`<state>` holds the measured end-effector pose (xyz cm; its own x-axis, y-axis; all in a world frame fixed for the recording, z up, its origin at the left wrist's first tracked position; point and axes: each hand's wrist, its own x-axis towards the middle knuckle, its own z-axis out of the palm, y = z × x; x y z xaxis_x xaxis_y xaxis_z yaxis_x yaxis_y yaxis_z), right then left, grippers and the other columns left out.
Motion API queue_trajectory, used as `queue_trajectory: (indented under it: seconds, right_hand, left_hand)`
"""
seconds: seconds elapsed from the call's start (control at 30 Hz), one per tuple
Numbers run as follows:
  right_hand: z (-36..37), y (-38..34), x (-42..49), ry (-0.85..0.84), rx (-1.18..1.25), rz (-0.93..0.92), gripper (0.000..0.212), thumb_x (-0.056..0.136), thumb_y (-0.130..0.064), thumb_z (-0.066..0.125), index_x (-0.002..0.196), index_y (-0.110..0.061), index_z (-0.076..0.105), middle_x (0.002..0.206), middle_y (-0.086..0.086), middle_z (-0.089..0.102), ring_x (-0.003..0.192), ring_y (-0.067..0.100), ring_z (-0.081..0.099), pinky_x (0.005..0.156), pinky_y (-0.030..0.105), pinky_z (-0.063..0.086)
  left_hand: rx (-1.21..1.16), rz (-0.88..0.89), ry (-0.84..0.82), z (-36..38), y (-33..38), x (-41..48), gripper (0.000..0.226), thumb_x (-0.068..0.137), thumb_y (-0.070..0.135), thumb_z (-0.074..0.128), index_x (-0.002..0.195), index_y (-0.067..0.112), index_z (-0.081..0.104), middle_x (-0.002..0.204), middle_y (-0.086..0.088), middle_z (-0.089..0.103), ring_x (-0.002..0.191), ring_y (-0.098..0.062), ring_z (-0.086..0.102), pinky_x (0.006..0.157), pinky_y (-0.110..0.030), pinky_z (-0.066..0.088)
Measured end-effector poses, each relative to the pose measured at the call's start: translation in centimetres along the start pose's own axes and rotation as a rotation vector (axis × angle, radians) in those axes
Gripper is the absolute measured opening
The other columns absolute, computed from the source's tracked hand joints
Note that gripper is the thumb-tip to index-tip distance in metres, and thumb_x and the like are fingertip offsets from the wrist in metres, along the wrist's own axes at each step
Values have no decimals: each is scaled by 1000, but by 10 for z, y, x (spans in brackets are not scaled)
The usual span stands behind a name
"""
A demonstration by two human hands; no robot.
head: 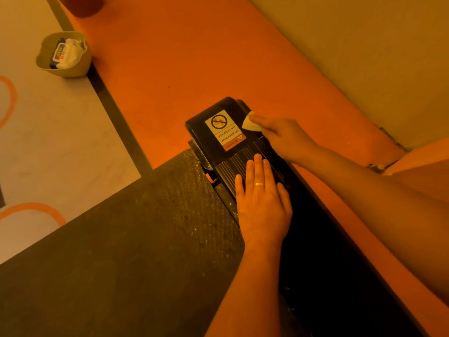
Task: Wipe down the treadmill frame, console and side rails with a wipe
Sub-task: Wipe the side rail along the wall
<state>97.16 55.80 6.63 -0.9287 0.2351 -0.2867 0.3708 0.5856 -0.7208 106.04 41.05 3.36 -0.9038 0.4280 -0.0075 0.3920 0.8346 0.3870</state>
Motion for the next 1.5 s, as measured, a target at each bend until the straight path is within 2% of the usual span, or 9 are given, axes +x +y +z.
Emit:
queue_trajectory:
  seconds: [0.23, 0.37, 0.53, 0.77, 0.87, 0.97, 1.03, 1.33, 1.5]
  right_hand:
    - [-4, 35, -85, 5, 118, 95, 43, 106, -13, 43, 145, -30, 48, 143, 0, 55, 116, 13, 59, 82, 13, 49]
    - [-8, 44, -116, 32, -13, 93, 42, 103, -13, 49, 143, -27, 52, 140, 0, 58, 86, 19, 69, 68, 16, 53]
    - [-1, 28, -134, 135, -177, 148, 37, 100, -16, 55, 136, -21, 60, 135, 5, 63, 118, 26, 63, 101, 33, 48]
    - [5, 1, -197, 183, -311, 399, 38, 100, -3, 45, 126, -17, 69, 122, 14, 68, 100, 34, 65, 70, 24, 39]
    - [3, -17, -217, 82, -288, 423, 36, 99, -5, 49, 128, -16, 68, 123, 13, 68, 87, 30, 63, 59, 23, 38]
    - [10, -40, -235, 29, -235, 444, 36, 96, -5, 51, 126, -15, 68, 121, 15, 67, 74, 24, 57, 50, 23, 38]
    - [17, -61, -243, 16, -154, 503, 38, 93, -4, 50, 124, -17, 69, 120, 18, 65, 76, 28, 64, 57, 33, 55]
    - [38, -175, -292, -142, 17, 474, 33, 91, -10, 58, 121, -17, 70, 109, 9, 69, 94, 24, 69, 80, 36, 59]
    - [42, -210, -337, -207, -23, 484, 38, 91, -16, 64, 128, -19, 66, 122, 10, 65, 108, 27, 64, 88, 42, 58]
  left_hand:
    - [-3, -5, -8, -3, 1, -1, 59, 104, 38, 28, 158, 14, 24, 167, -4, 17, 155, -19, 10, 124, -43, 4]
    - [9, 0, -23, -5, 1, 0, 59, 105, 39, 28, 158, 13, 26, 166, -5, 18, 155, -21, 12, 124, -44, 5]
    - [0, 15, -87, -14, 5, 0, 59, 106, 37, 30, 159, 12, 23, 167, -6, 15, 155, -22, 10, 125, -46, 6]
    - [-156, 81, -466, -69, -12, -1, 56, 107, 24, 35, 160, 11, 19, 169, -7, 6, 155, -26, 1, 125, -47, 6]
    - [-243, 16, -621, -114, -31, -24, 54, 107, 19, 37, 159, 13, 24, 167, -10, 18, 153, -27, 17, 122, -41, 20]
    - [-252, -78, -643, -156, -53, -49, 49, 104, 19, 39, 152, 18, 39, 139, -15, 58, 121, -34, 58, 99, -45, 50]
    - [-241, -181, -655, -182, -70, -61, 44, 103, 22, 40, 147, 19, 46, 122, -13, 65, 99, -32, 66, 87, -46, 56]
    - [-264, -413, -744, -288, -144, -132, 50, 100, 29, 50, 149, 23, 44, 138, -14, 58, 112, -31, 64, 99, -49, 52]
    - [-390, -437, -617, -354, -133, -186, 39, 104, 17, 44, 142, 21, 53, 102, -7, 69, 53, -7, 51, 51, -16, 45]
